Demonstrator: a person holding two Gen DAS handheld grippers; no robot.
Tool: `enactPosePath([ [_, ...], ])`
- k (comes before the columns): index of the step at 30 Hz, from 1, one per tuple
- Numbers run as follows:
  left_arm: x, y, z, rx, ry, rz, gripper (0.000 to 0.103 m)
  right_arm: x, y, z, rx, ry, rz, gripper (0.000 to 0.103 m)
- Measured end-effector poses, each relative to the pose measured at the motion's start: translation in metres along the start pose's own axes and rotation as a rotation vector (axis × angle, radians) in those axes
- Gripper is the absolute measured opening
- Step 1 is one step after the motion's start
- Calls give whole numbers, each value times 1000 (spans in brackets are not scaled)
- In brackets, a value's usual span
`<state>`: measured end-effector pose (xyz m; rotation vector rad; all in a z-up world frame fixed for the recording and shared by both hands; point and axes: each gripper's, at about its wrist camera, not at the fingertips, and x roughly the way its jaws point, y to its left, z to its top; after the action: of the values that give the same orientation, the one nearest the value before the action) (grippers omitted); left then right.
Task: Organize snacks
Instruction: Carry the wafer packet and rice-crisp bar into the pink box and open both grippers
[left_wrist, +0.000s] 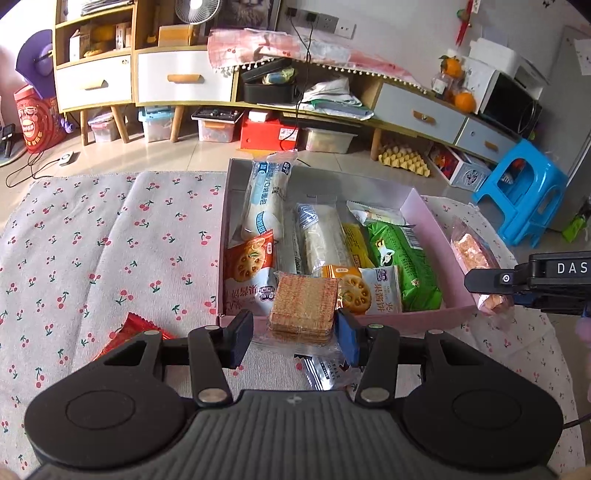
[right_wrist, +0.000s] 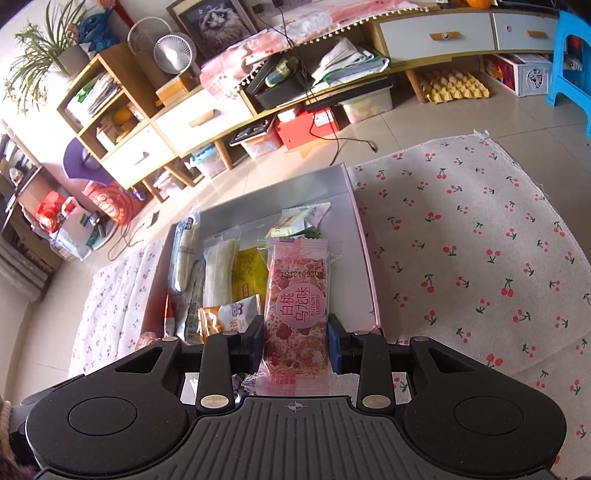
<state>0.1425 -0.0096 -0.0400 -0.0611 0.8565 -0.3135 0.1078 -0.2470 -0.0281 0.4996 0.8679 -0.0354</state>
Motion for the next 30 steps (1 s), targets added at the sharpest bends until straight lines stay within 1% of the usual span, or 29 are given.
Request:
enactPosePath([
  [5, 9, -7, 14, 8, -34, 45, 45, 9, 6, 12, 48, -7, 41, 32],
  [8, 15, -12, 18, 24, -59, 41, 45, 21, 13, 25, 43, -4, 54, 32],
  [11, 21, -13, 15, 23, -67, 42, 45, 38, 18, 37, 46, 26, 23, 32],
  [14, 27, -9, 10, 6, -65, 34, 45, 54, 25, 48, 30, 34, 1, 32],
  [16, 30, -8, 12, 4, -50, 40, 45, 64, 29, 54, 29, 41, -1, 32],
  [20, 31, -5, 17, 1, -58, 35, 45, 81, 38, 63, 19, 50, 10, 32],
  [24, 33, -2, 19, -12, -57, 34, 46, 92, 45, 67, 9, 47, 7, 32],
  [26, 34, -4, 19, -2, -58, 38, 46, 96, 46, 67, 10, 46, 7, 32],
  [28, 35, -6, 20, 8, -60, 36, 46, 96, 48, 67, -3, 40, 11, 35],
  [29, 34, -6, 20, 8, -63, 32, 48, 96, 48, 67, -2, 37, 10, 37],
  [30, 34, -6, 20, 11, -60, 20, 56, 95, 48, 67, 8, 43, 12, 41],
])
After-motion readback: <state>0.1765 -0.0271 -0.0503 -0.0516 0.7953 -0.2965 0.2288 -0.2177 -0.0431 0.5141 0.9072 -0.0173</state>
